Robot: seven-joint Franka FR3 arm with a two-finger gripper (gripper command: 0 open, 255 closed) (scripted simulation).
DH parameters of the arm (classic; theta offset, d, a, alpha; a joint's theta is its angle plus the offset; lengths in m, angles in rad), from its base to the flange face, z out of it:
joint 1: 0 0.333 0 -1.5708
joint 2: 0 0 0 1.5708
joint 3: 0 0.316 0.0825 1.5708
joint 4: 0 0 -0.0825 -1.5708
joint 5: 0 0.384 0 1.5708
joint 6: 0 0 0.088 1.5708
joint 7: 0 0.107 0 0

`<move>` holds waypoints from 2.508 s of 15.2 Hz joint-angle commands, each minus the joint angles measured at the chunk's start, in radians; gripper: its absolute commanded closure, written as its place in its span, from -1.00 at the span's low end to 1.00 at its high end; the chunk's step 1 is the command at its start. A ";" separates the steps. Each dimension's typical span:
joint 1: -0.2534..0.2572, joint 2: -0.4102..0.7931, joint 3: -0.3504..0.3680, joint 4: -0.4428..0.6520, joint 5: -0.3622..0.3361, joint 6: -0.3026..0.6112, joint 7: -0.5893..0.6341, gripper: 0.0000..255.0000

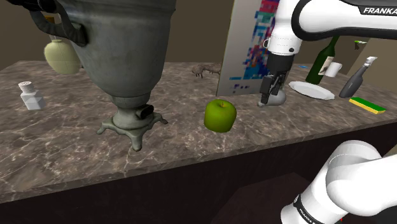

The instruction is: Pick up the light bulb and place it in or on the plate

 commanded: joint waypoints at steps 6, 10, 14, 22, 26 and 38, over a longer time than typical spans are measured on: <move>0.012 0.113 -0.111 0.077 -0.126 -0.029 -0.269 -1.00; 0.024 0.229 -0.188 0.160 -0.216 -0.031 -0.482 -1.00; 0.025 0.262 -0.215 0.158 -0.247 -0.004 -0.547 -1.00; 0.016 0.244 -0.231 0.074 -0.262 0.064 -0.542 -1.00; 0.016 0.244 -0.231 0.074 -0.262 0.063 -0.542 -1.00; 0.016 0.243 -0.228 0.087 -0.261 0.051 -0.545 1.00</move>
